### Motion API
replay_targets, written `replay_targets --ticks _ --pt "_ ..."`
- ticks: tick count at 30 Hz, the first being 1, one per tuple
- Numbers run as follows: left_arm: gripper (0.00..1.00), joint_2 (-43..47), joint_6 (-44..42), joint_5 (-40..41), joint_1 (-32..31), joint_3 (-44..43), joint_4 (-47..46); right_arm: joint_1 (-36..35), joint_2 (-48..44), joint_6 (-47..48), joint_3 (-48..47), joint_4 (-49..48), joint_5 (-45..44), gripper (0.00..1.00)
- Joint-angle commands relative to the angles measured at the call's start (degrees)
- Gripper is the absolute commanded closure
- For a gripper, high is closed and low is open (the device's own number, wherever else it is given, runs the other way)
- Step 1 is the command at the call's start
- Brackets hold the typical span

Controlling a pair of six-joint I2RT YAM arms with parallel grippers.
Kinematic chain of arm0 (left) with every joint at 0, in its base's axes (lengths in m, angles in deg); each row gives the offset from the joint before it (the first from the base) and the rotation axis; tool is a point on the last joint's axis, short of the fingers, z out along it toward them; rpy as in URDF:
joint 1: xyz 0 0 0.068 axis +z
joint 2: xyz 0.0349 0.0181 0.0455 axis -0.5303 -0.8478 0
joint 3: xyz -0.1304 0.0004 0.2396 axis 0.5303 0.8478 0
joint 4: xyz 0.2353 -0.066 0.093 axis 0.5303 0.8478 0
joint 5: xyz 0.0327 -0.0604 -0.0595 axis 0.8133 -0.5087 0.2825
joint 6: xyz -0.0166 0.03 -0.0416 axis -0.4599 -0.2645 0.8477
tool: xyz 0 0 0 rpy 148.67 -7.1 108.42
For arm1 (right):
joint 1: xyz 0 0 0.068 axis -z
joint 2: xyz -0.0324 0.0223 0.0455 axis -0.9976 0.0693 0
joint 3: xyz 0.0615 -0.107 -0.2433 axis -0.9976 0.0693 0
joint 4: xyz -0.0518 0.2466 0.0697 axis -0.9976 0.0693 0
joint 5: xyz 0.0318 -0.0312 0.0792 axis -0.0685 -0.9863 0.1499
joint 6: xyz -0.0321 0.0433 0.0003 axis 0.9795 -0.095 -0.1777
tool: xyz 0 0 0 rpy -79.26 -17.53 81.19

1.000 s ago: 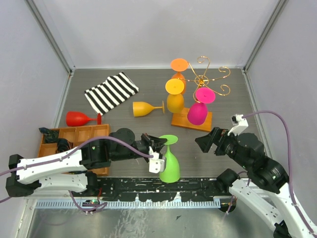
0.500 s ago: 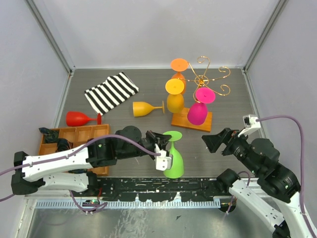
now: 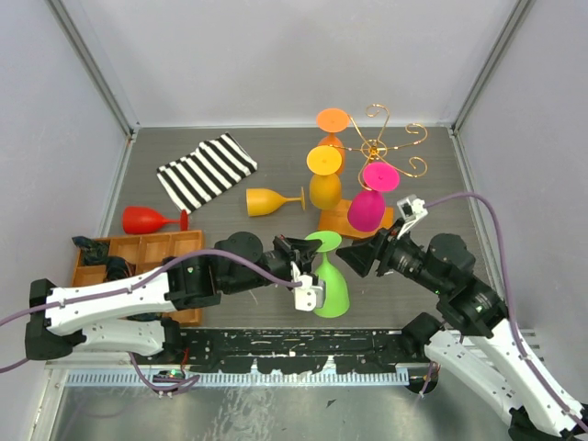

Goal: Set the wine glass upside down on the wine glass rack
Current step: Adjust the wine glass.

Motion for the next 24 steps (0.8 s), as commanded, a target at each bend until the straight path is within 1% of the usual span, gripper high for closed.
replay_targets --ticks 1,4,7,12,17,24 --pt "1.00 1.28 0.19 1.41 0.30 0.62 -3.82 -0.22 -1.65 -3.65 5.42 -12.34 5.99 0.32" --pt "1.00 1.08 0.59 1.27 0.40 0.74 -3.68 -0.27 -2.74 -5.06 7.74 -16.22 7.49 0.35" --pt "1.00 0.87 0.79 1.25 0.39 0.69 -3.59 -0.26 -2.68 -5.38 8.30 -17.82 8.73 0.39" --pt "1.00 1.22 1.28 1.14 0.39 0.61 -3.65 -0.22 -2.92 -5.37 8.93 -20.58 9.73 0.41" --pt "1.00 1.13 1.42 1.08 0.57 0.58 -3.69 -0.23 -1.63 -5.51 10.47 -23.39 11.64 0.51" --pt "1.00 0.94 2.14 0.12 0.61 0.67 -3.53 -0.35 -3.00 -6.73 13.10 -25.24 11.43 0.52"
